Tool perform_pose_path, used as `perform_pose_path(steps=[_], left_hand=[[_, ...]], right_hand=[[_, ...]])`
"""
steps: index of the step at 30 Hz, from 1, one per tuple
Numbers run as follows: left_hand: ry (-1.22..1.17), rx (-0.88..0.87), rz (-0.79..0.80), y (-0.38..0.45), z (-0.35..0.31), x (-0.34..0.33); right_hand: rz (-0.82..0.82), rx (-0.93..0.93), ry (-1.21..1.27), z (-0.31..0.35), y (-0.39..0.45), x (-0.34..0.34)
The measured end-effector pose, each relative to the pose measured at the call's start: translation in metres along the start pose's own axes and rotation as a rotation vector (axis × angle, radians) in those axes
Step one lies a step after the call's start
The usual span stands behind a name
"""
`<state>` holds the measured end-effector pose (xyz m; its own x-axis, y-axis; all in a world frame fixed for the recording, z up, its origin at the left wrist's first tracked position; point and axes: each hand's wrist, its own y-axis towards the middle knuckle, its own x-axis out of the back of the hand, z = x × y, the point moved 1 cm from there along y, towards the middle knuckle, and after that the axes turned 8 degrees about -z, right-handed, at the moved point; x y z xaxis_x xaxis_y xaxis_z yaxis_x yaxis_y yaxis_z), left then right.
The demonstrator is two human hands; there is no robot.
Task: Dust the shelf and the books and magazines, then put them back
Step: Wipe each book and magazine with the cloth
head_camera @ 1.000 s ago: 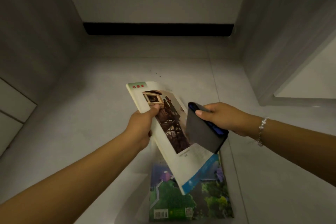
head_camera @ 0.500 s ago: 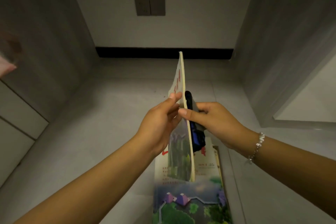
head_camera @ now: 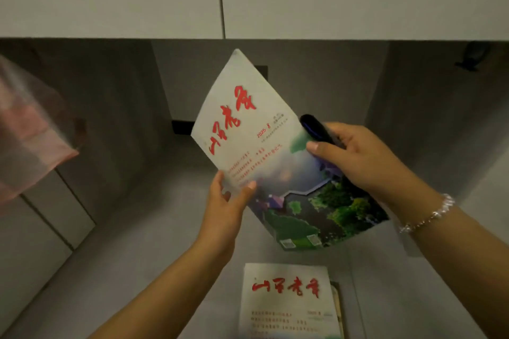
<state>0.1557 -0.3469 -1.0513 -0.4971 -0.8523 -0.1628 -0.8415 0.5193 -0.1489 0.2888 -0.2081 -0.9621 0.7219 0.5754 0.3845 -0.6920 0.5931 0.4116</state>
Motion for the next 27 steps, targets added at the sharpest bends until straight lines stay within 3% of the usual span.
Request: perform_pose_path(steps=[5,12,20,27], left_hand=[[-0.090,-0.113,-0.018,0.016,-0.036,0.003],[-0.094,-0.480,0.026,0.020,-0.109,-0.004],[-0.307,-0.567,0.209,0.017,-0.188,-0.025],[-0.132,-0.687,0.333,0.017,-0.245,-0.040]], right_hand=[[-0.064,0.117,0.139,0.034,0.018,0.018],[-0.257,0.226,0.304,0.071,0.033,0.044],[-0.451,0.289,0.505,0.113,0.056,0.084],[-0.580,0.340,0.645,0.150,0.088,0.117]])
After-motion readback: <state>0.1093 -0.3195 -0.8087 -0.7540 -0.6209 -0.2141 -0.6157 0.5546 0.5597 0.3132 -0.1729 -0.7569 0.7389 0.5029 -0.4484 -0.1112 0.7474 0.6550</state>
